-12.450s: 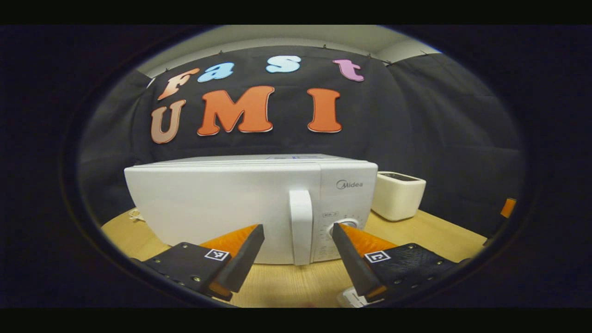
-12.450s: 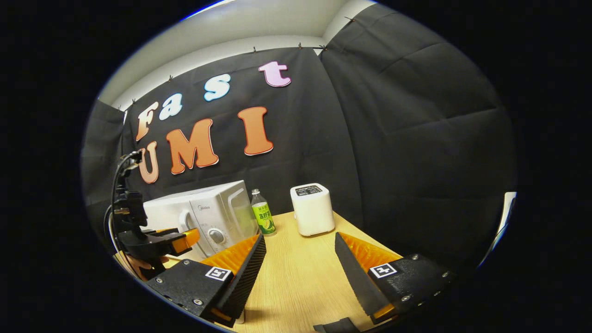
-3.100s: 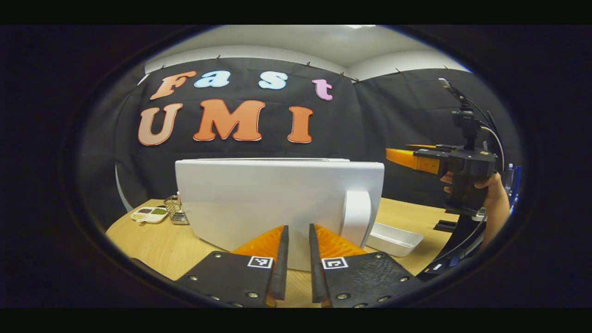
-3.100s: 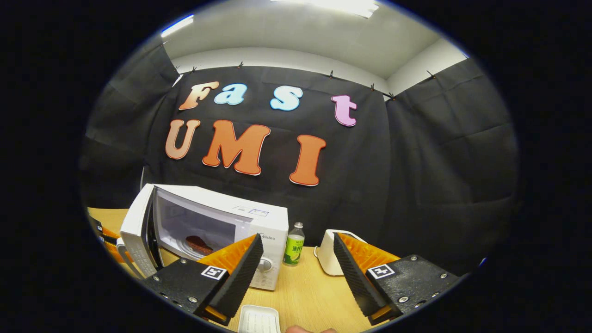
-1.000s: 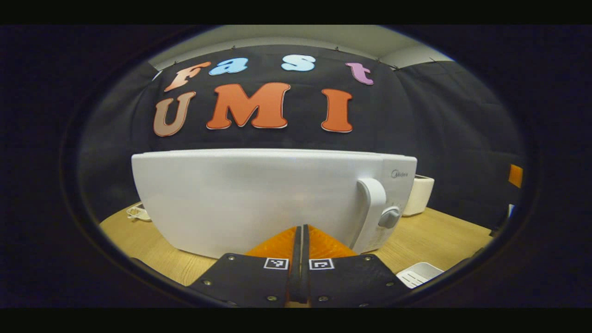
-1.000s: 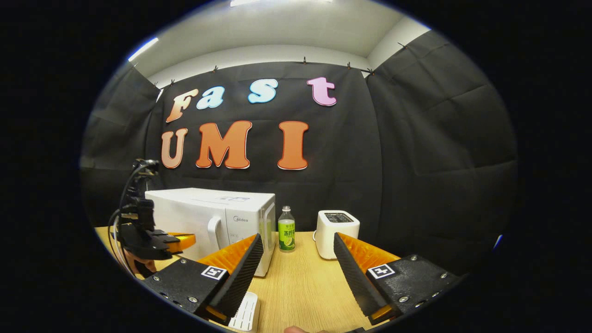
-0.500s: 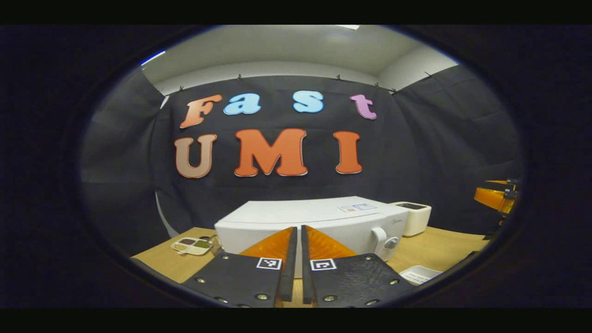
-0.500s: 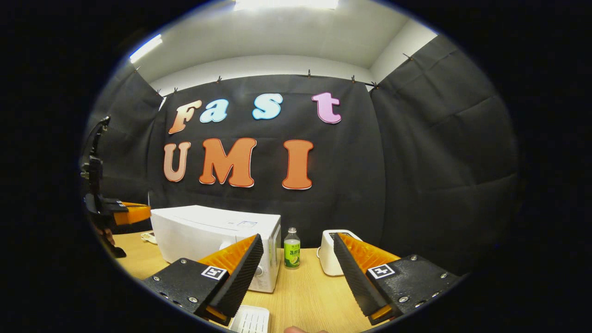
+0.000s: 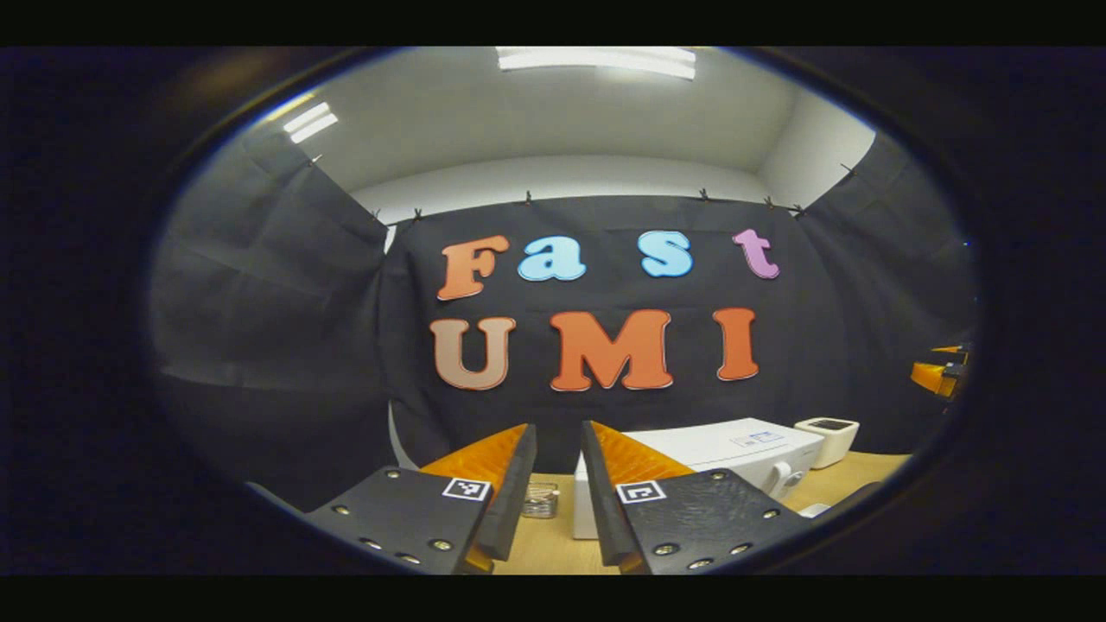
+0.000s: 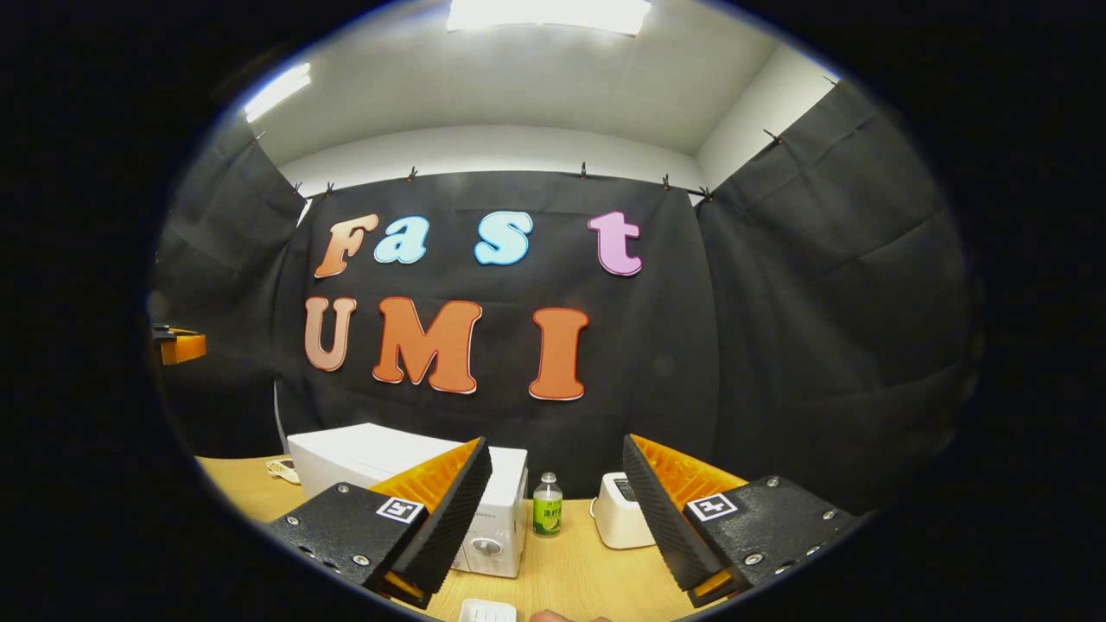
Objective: Open the microwave oven with the left hand, put the food in, and close the microwave oven.
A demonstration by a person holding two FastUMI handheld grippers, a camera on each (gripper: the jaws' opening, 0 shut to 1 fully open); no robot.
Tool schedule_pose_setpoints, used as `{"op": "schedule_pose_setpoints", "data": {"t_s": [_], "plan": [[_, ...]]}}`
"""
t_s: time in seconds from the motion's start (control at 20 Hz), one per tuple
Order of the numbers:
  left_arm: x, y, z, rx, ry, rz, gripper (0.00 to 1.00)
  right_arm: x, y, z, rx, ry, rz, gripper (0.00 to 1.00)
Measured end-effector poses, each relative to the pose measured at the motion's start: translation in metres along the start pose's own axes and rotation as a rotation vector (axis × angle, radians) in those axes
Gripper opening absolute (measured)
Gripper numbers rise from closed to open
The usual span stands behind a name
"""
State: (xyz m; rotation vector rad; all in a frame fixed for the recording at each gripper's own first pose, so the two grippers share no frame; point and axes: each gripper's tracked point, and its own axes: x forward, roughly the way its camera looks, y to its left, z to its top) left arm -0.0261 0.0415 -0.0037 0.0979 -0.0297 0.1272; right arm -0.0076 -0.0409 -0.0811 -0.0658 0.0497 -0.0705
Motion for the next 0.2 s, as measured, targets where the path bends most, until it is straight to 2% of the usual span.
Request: {"op": "schedule_pose_setpoints", "data": {"t_s": [0.2], "plan": [[-0.011, 0.037, 0.034, 0.004, 0.002, 0.015, 0.39, -0.001, 0.031, 0.04, 0.04, -0.037, 0.093, 0.95]]}}
